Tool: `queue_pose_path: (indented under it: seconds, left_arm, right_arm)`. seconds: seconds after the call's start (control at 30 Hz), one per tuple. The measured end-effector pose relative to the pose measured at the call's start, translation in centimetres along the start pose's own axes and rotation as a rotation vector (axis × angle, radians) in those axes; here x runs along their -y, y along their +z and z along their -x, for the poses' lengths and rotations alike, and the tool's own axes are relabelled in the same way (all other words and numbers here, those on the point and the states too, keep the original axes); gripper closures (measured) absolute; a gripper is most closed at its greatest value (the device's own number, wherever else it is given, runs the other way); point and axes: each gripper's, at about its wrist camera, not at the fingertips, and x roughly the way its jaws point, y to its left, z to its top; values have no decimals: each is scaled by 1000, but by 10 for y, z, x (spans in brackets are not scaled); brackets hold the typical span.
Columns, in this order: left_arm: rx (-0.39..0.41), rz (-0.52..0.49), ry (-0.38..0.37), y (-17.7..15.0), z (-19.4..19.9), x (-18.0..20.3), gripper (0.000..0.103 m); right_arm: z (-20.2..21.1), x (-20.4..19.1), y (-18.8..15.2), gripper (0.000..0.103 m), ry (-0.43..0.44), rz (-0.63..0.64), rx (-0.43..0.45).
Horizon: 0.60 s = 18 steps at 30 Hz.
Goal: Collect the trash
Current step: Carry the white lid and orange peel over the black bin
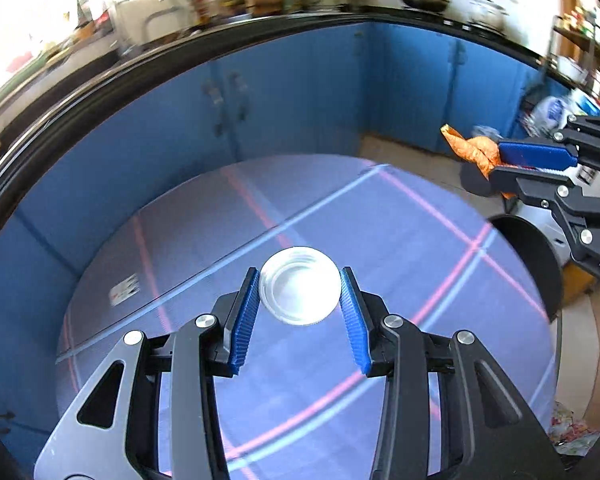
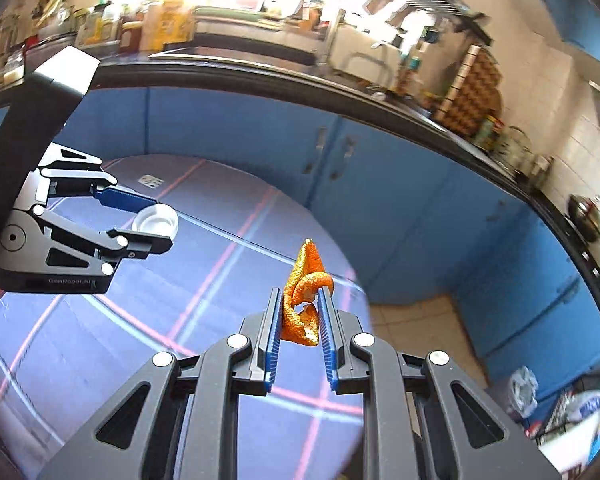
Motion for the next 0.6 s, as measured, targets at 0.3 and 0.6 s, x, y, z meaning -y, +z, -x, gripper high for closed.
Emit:
queue_pose_path:
  seconds: [0.3, 0.6]
  left_arm:
    - [36, -128, -72, 27, 8, 82, 61]
    - [60, -214, -115, 45, 15, 140, 62]
  right_arm:
    - [43, 51, -42, 85, -102, -86, -8]
    - [73, 86, -71, 85, -176, -138, -13]
